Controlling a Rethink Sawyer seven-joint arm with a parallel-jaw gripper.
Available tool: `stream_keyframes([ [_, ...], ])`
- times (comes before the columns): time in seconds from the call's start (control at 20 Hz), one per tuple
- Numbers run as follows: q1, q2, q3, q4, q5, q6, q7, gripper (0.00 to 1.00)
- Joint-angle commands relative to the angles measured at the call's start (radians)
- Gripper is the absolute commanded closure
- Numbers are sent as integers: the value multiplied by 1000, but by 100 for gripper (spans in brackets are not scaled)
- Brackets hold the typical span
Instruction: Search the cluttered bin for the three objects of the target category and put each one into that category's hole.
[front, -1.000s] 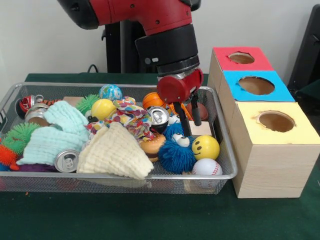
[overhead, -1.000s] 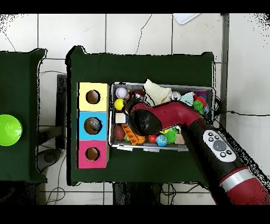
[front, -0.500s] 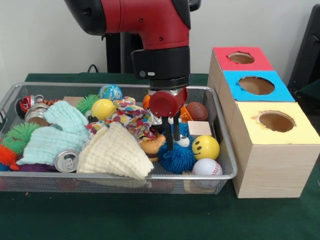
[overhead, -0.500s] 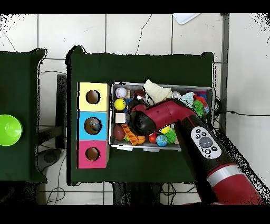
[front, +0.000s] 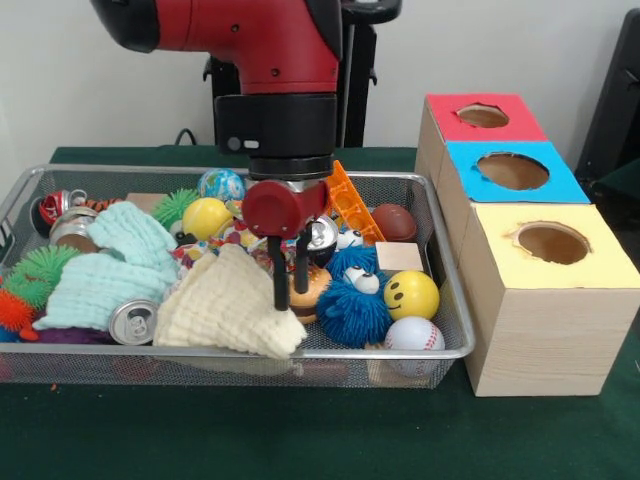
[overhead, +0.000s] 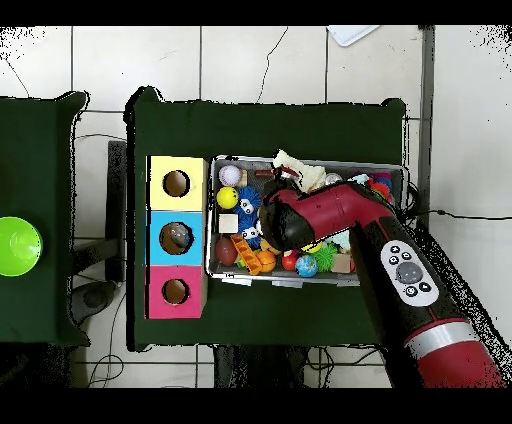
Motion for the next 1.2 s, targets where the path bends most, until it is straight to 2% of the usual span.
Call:
stream_keyframes([
  [0.05, 8, -2, -91, -112, -74, 142, -35, 0],
  [0.2, 39, 13, -128, -128, -104, 147, -27, 0],
  [0.3, 69, 21, -169, -128, -128, 116, 17, 0],
  [0.6, 128, 83, -286, -107, -139, 30, 166, 0],
  [0.7, 148, 98, -325, -101, -131, 22, 210, 0],
  [1.05, 164, 140, -415, -69, -20, 83, 288, 0],
  [1.2, 188, 182, -469, -76, -18, 38, 335, 0],
])
